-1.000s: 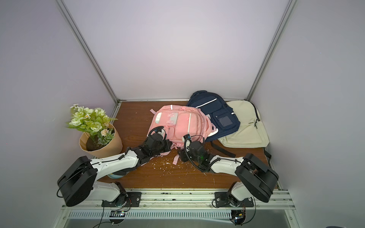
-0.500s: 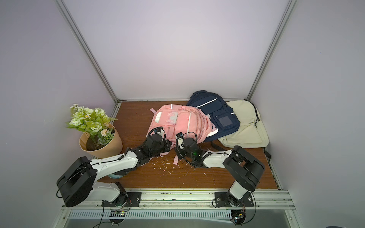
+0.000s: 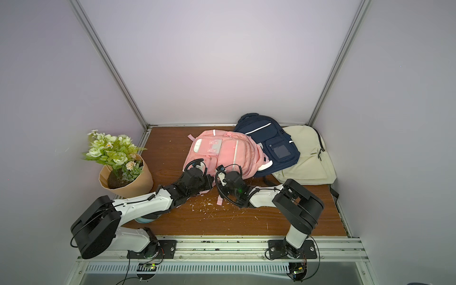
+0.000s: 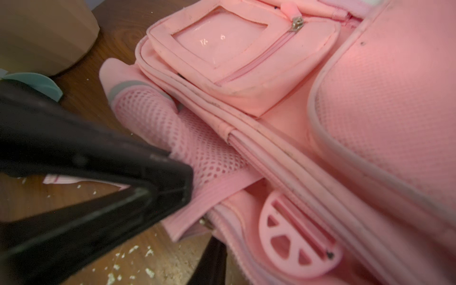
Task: Zip up the backpack
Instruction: Zip the zipper on the backpack.
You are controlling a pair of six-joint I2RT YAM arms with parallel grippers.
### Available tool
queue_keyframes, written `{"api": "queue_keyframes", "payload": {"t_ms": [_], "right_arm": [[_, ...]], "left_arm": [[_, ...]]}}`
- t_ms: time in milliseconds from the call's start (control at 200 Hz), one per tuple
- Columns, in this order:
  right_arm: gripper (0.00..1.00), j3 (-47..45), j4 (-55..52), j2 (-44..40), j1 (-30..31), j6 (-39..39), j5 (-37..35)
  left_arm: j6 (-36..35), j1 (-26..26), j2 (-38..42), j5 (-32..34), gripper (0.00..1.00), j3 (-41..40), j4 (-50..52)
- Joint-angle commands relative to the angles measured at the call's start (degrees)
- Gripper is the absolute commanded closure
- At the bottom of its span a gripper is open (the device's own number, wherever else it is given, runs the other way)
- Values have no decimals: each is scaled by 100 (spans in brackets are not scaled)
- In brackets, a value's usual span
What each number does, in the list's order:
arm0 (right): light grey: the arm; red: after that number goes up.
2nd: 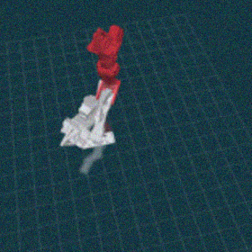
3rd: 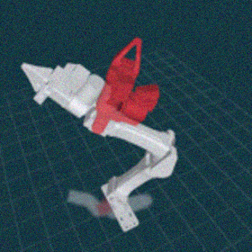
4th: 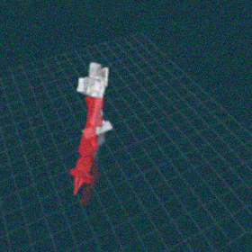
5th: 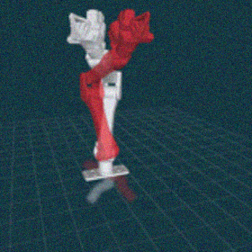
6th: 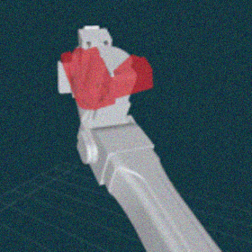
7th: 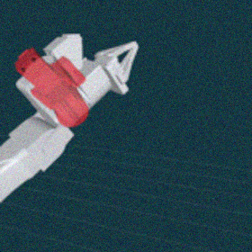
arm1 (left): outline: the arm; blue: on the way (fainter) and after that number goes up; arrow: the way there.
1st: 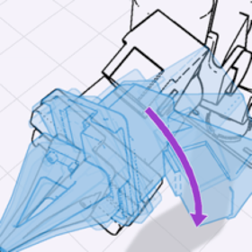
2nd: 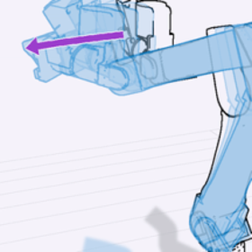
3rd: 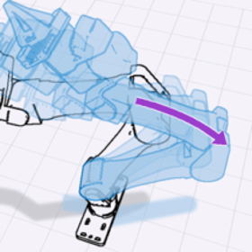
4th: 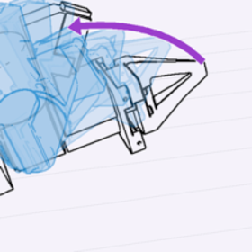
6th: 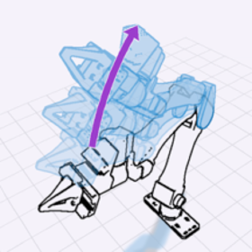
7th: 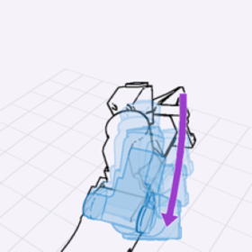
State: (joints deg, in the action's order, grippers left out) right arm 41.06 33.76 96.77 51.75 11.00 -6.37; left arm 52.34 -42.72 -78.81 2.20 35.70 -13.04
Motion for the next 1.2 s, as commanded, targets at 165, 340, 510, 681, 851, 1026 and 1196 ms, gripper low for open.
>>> {"api": "queue_keyframes", "payload": {"t_ms": [165,340,510,681,851,1026,1196], "right_arm": [[88,-89,765,-449,64,8,-41],[100,-141,375,-625,64,261,-299],[100,-25,-492,-899,64,778,-564],[100,1042,-2933,-852,66,1501,-893],[100,1236,-4152,-1116,-14,1743,-1454],[100,861,-4281,-1709,-701,1654,-1109],[100,803,-4440,-1840,-1124,1484,-1050]], "left_arm": [[24,-75,126,138,100,49,-116],[-38,177,215,101,100,-97,-133],[-144,373,220,176,100,-231,-58],[-285,512,49,307,100,-328,11],[-307,692,-24,253,100,-447,-10],[-427,808,178,452,100,-468,302],[-492,1061,365,513,100,-580,499]]}}
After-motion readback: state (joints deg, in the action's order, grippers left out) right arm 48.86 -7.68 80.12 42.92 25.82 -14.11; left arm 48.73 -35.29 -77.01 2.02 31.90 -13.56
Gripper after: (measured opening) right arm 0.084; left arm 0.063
